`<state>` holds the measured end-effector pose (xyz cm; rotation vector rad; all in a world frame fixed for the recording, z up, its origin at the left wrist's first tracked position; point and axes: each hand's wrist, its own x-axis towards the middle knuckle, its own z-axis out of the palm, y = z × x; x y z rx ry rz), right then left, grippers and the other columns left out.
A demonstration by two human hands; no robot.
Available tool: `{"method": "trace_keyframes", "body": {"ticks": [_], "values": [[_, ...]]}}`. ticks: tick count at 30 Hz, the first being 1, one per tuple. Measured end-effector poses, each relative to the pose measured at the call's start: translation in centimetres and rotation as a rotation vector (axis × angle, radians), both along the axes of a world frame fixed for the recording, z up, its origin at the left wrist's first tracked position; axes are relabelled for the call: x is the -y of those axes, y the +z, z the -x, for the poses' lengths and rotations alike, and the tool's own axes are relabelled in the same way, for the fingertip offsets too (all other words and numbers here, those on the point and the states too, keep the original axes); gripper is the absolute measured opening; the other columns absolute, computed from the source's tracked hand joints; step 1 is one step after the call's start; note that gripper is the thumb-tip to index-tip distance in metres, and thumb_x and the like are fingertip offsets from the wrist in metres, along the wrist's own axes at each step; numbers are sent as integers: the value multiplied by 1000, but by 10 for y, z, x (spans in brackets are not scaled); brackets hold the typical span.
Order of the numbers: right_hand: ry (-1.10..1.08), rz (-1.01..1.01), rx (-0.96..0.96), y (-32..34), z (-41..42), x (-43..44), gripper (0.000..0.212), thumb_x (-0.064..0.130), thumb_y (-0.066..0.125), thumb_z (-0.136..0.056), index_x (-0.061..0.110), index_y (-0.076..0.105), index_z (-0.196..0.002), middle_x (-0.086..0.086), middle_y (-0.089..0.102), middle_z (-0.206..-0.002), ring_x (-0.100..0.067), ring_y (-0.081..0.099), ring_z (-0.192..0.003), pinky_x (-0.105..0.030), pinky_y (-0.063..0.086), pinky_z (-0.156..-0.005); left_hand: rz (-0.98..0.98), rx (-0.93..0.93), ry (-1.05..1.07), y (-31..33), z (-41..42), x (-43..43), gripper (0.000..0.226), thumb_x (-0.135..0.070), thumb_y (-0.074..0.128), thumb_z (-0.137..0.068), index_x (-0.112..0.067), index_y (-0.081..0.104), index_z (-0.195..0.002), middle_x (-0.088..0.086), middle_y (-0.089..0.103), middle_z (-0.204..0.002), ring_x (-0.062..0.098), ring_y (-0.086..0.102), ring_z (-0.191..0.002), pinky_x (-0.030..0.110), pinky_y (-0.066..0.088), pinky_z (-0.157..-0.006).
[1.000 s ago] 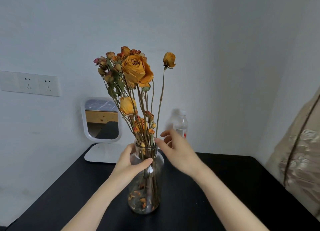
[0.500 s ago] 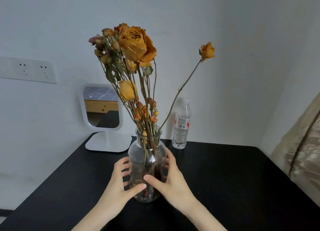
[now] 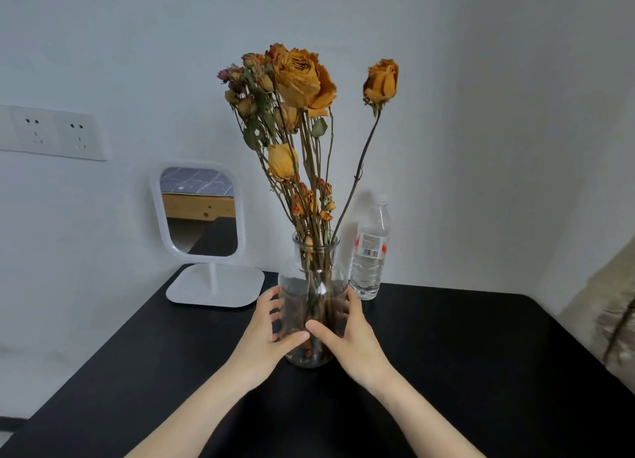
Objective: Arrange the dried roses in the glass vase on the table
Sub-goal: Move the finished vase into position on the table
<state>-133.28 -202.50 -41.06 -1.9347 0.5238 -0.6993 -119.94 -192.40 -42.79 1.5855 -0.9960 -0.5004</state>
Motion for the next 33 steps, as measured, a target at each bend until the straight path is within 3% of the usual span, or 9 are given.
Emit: {"method": "trace_keyframes", "body": {"ticks": [4,10,14,17,20,26,29,31,33], "values": [[-16,-7,-18,3,-14,20,65,34,69,-82,51,21,-121,35,42,-110,22,43,-101,6,35,-79,4,-33,-7,3,-13,23,86,-21,74,-76,-28,17,-140,-14,32,-129,5,37,-120,27,40,-96],[34,-54,7,6,-31,46,62,30,68,-84,52,25,-123,31,45,-120,13,43,-113,-2,36,-89,10,-47,20,5,-25,51,83,-17,73,-77,-27,19,-139,-16,31,-126,3,35,-117,23,38,-92],[55,-93,7,6,-38,62,75,31,69,-83,33,22,-141,11,43,-137,-8,40,-130,-30,33,-110,42,-43,41,4,-29,64,78,-17,74,-76,-31,22,-133,-20,37,-120,0,40,-112,21,40,-92],[84,-103,-8,8,-41,71,70,32,68,-83,43,20,-133,15,44,-130,-7,43,-126,-25,34,-104,73,-46,62,3,-30,71,76,-17,75,-75,-33,24,-129,-25,39,-112,-4,44,-105,14,43,-86],[105,-135,-3,8,-44,77,78,32,67,-84,38,16,-142,12,41,-136,-11,39,-131,-29,33,-107,84,-26,92,2,-31,79,80,-17,75,-75,-27,24,-135,-23,38,-111,3,41,-112,23,40,-94],[146,-204,15,7,-48,87,73,26,67,-84,44,17,-133,24,41,-120,-3,41,-118,-36,33,-109,94,-20,133,0,-32,90,77,-15,75,-75,-27,27,-134,-10,41,-124,5,43,-113,21,41,-92],[160,-258,42,6,-52,93,70,22,67,-84,45,22,-131,27,47,-112,5,50,-101,-25,41,-96,92,-25,164,-1,-32,95,76,-14,75,-75,-26,28,-134,-5,42,-130,10,44,-117,33,42,-101],[166,-282,57,6,-55,93,68,21,68,-84,43,25,-131,26,48,-114,9,51,-97,-13,44,-80,83,-16,180,-1,-31,96,78,-14,75,-75,-24,27,-136,-3,42,-133,13,43,-120,40,41,-104],[168,-297,78,6,-57,93,67,19,68,-83,41,28,-132,23,51,-118,9,54,-100,-12,47,-75,81,-5,192,0,-30,98,79,-14,75,-75,-22,26,-137,0,42,-134,15,44,-122,42,41,-105]]}}
